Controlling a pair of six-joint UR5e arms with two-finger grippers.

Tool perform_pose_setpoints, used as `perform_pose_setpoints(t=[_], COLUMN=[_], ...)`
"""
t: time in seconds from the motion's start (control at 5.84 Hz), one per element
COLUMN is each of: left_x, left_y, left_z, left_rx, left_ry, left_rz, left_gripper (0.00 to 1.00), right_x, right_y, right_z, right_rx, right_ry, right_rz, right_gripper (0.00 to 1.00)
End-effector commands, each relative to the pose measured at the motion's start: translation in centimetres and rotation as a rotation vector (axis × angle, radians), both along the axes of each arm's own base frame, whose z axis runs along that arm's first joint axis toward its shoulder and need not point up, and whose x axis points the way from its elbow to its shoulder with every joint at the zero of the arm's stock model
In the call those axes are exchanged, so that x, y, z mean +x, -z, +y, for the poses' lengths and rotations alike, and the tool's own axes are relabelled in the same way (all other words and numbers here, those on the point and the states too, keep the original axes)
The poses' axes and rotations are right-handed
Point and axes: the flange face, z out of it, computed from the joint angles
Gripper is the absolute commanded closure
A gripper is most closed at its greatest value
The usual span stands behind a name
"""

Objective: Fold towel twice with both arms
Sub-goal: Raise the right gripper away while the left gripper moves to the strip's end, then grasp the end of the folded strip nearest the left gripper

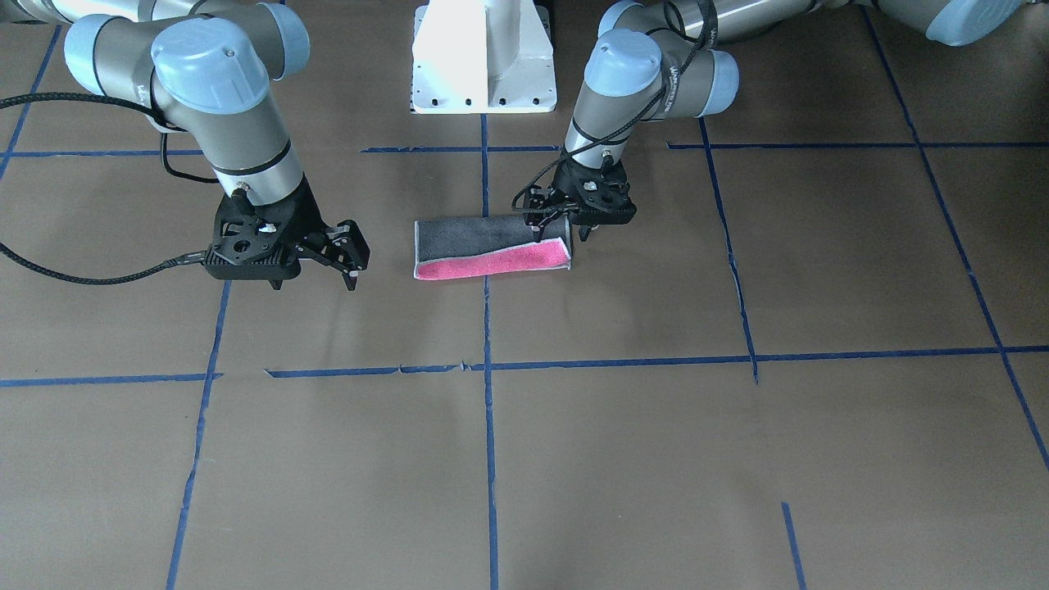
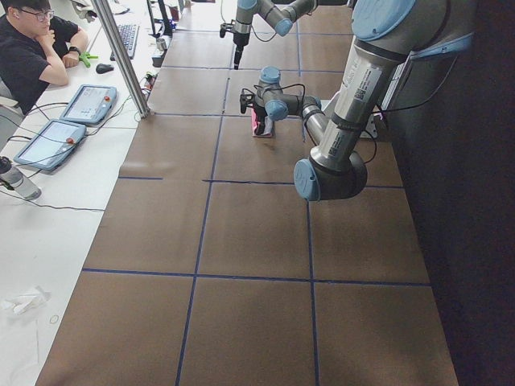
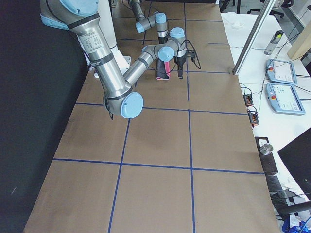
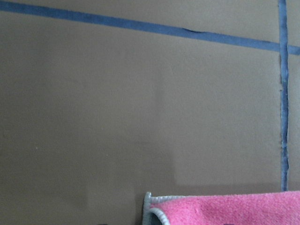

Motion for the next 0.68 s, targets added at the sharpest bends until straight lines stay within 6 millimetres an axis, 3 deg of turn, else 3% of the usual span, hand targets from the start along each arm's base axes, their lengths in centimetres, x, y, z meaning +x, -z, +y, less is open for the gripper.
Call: perform_pose_setpoints(t=[0.0,0.51], left_x=[0.8,-0.2], left_y=[-0.2,-1.8], left_z=[1.6,2.3], left_rx=[0.001,-0.006], left_ry=[0.004,-0.001], left_rz=[0.01,-0.006], left_gripper=[0.23,0.23], right_x=[0.1,0.1], right_y=[-0.1,-0.1], right_z=[0.0,0.1], right_rx=[0.004,0.009], right_ry=[0.002,-0.004], right_rz=[0.003,0.006], right_gripper=[0.0,0.0])
